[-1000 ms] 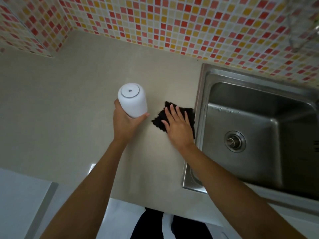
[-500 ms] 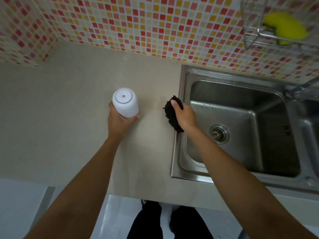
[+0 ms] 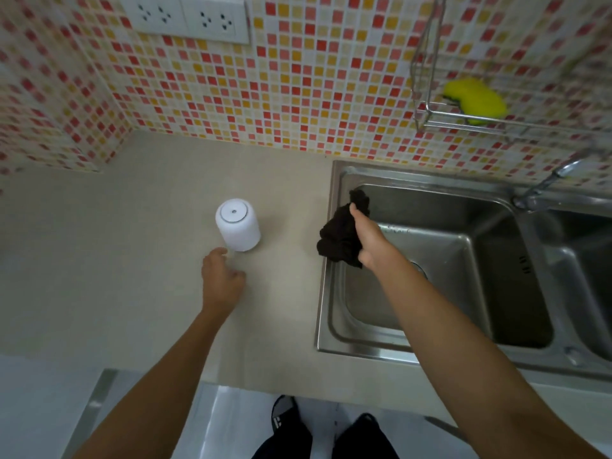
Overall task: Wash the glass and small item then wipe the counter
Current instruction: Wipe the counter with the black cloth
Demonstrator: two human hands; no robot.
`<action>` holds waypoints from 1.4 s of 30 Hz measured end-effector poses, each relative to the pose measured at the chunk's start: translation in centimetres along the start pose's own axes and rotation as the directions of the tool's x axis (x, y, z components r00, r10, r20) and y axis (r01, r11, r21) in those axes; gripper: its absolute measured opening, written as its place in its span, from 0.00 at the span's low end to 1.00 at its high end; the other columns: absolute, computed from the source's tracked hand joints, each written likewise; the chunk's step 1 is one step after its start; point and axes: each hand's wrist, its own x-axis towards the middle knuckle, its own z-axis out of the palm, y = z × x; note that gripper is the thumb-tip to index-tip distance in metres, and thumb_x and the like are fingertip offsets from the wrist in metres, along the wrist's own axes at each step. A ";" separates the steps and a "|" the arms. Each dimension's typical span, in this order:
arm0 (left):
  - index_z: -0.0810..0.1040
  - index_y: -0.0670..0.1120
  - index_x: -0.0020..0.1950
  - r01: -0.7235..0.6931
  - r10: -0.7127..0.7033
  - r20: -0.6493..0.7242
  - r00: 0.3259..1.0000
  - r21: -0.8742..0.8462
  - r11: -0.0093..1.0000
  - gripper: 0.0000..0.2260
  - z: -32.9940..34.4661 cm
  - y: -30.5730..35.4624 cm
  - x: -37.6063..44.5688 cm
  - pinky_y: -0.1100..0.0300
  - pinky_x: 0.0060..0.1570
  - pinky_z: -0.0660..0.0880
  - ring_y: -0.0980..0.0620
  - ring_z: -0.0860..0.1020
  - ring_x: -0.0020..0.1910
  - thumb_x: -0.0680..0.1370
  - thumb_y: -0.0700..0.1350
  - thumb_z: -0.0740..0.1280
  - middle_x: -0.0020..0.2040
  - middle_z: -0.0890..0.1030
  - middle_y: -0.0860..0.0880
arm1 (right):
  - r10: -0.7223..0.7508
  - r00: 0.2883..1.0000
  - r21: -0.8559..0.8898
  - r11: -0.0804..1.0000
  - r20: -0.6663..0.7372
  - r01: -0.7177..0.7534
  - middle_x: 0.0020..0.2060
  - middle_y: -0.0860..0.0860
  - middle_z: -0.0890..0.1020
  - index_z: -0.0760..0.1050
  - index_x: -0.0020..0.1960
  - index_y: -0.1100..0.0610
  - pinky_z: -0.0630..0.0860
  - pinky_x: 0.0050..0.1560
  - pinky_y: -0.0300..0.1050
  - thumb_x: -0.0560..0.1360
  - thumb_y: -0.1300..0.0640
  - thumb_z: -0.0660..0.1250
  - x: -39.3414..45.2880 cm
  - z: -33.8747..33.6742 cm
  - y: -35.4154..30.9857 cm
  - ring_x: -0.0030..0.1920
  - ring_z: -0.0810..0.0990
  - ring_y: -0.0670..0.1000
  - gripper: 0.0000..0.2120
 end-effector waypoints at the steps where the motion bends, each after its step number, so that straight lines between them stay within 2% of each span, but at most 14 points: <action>1: 0.73 0.37 0.61 -0.054 0.054 -0.031 0.998 0.015 0.998 0.18 -0.3 0.7 -0.5 0.51 0.57 0.70 0.39 0.73 0.57 0.72 0.34 0.68 0.57 0.74 0.37 | -0.004 1.000 -0.014 1.000 0.000 0.004 0.55 0.55 0.81 0.75 0.64 0.54 0.77 0.59 0.57 0.75 0.39 0.66 -0.2 -0.2 -0.3 0.54 0.81 0.57 0.25; 4: 0.78 0.41 0.48 -0.168 0.172 -0.057 0.983 0.065 0.984 0.04 -1.0 3.8 -1.2 0.58 0.43 0.69 0.45 0.77 0.44 0.76 0.40 0.67 0.44 0.79 0.43 | -0.018 1.000 0.029 0.999 0.018 0.018 0.54 0.57 0.82 0.75 0.62 0.56 0.78 0.56 0.57 0.77 0.42 0.65 -1.4 -0.7 -1.1 0.51 0.82 0.57 0.22; 7: 0.78 0.43 0.48 -0.242 0.242 0.011 0.970 0.085 0.966 0.03 -0.8 6.4 -1.3 0.61 0.41 0.69 0.46 0.80 0.41 0.76 0.41 0.66 0.41 0.82 0.47 | -0.022 1.000 0.064 0.998 0.007 0.022 0.55 0.58 0.81 0.74 0.62 0.58 0.79 0.56 0.57 0.78 0.46 0.65 -2.3 -0.8 -1.5 0.51 0.82 0.58 0.19; 10: 0.75 0.46 0.63 -0.373 0.364 0.160 0.918 0.029 0.928 0.17 0.0 9.0 -2.0 0.58 0.56 0.73 0.48 0.78 0.56 0.74 0.39 0.66 0.57 0.80 0.47 | 0.026 1.000 0.088 0.996 -0.009 -0.025 0.53 0.58 0.82 0.74 0.61 0.59 0.80 0.53 0.56 0.79 0.48 0.63 -3.1 -1.0 -1.4 0.50 0.82 0.58 0.17; 12: 0.68 0.47 0.71 -0.497 0.474 0.262 0.841 0.029 0.867 0.24 1.0 11.0 -2.8 0.54 0.67 0.67 0.47 0.71 0.66 0.76 0.48 0.68 0.66 0.74 0.46 | 0.051 0.999 0.142 0.989 -0.003 -0.050 0.48 0.59 0.81 0.73 0.57 0.62 0.80 0.45 0.54 0.81 0.55 0.62 -3.7 -1.2 -1.4 0.47 0.81 0.58 0.11; 16: 0.60 0.48 0.76 -0.578 0.530 0.388 0.754 0.011 0.816 0.40 3.2 15.2 -4.4 0.55 0.68 0.64 0.49 0.67 0.69 0.71 0.66 0.68 0.71 0.68 0.47 | -0.023 0.999 0.251 0.968 0.048 0.010 0.46 0.61 0.75 0.70 0.52 0.65 0.76 0.32 0.49 0.76 0.70 0.53 -4.8 -2.5 -1.8 0.41 0.77 0.57 0.09; 18: 0.62 0.47 0.75 -0.629 0.574 0.400 0.715 0.010 0.777 0.38 4.2 17.0 -4.8 0.53 0.66 0.68 0.47 0.70 0.66 0.71 0.61 0.71 0.69 0.71 0.45 | -0.058 0.995 0.330 0.944 0.076 0.030 0.52 0.63 0.74 0.68 0.59 0.65 0.77 0.32 0.49 0.75 0.72 0.52 -5.6 -3.8 -2.5 0.45 0.77 0.58 0.14; 21: 0.68 0.44 0.71 -0.692 0.640 0.355 0.681 0.028 0.721 0.26 5.1 20.7 -5.0 0.53 0.61 0.72 0.42 0.74 0.60 0.74 0.41 0.70 0.63 0.74 0.42 | -0.087 0.974 0.393 0.920 0.207 -0.002 0.44 0.61 0.76 0.70 0.49 0.64 0.80 0.37 0.50 0.76 0.66 0.54 -7.5 -7.2 -4.6 0.43 0.78 0.58 0.07; 26: 0.77 0.44 0.64 -0.715 0.691 0.326 0.645 -0.059 0.696 0.20 5.2 28.4 -5.4 0.62 0.54 0.70 0.45 0.77 0.56 0.74 0.32 0.62 0.57 0.81 0.44 | -0.085 0.906 0.002 0.996 0.415 0.093 0.60 0.58 0.78 0.70 0.62 0.61 0.70 0.62 0.69 0.72 0.69 0.54 -9.0 -15.7 -8.7 0.60 0.77 0.57 0.20; 30: 0.78 0.46 0.56 -0.722 0.747 0.278 0.604 -0.205 0.661 0.17 5.6 34.6 -6.8 0.60 0.56 0.70 0.50 0.75 0.55 0.73 0.30 0.60 0.53 0.79 0.49 | -0.298 0.904 -0.503 0.755 0.307 0.420 0.58 0.43 0.78 0.72 0.60 0.44 0.76 0.56 0.52 0.72 0.50 0.73 -10.7 -20.2 -11.6 0.59 0.76 0.48 0.19; 32: 0.78 0.46 0.53 -0.688 0.748 0.233 0.621 -0.294 0.663 0.15 5.7 37.6 -7.6 0.60 0.55 0.71 0.52 0.76 0.54 0.74 0.31 0.59 0.51 0.79 0.51 | -0.436 0.843 -0.445 0.717 0.315 0.537 0.56 0.44 0.81 0.76 0.57 0.46 0.75 0.52 0.45 0.71 0.48 0.74 -11.1 -22.0 -13.3 0.57 0.78 0.46 0.16; 36: 0.77 0.48 0.51 -0.529 0.673 0.231 0.703 -0.462 0.712 0.11 6.2 42.3 -8.7 0.53 0.56 0.71 0.50 0.76 0.54 0.77 0.36 0.58 0.50 0.78 0.49 | -0.605 0.749 -0.085 0.760 0.270 0.645 0.54 0.52 0.84 0.77 0.57 0.52 0.79 0.55 0.54 0.74 0.55 0.71 -10.9 -25.2 -16.7 0.56 0.82 0.52 0.12; 39: 0.76 0.52 0.56 -0.356 0.564 0.351 0.748 -0.505 0.786 0.08 6.7 45.1 -8.9 0.48 0.63 0.71 0.50 0.76 0.58 0.81 0.51 0.60 0.57 0.78 0.50 | -0.722 0.672 -0.141 0.657 0.167 0.741 0.53 0.49 0.84 0.76 0.57 0.51 0.79 0.54 0.48 0.76 0.53 0.70 -10.6 -26.5 -19.2 0.55 0.82 0.50 0.11; 42: 0.72 0.54 0.62 -0.342 0.551 0.399 0.733 -0.485 0.805 0.24 7.6 47.4 -9.1 0.56 0.55 0.74 0.55 0.76 0.57 0.72 0.63 0.69 0.58 0.76 0.54 | -0.774 0.623 -0.192 0.598 0.113 0.778 0.51 0.48 0.83 0.75 0.59 0.55 0.78 0.47 0.41 0.77 0.54 0.68 -10.5 -27.5 -21.9 0.52 0.82 0.47 0.12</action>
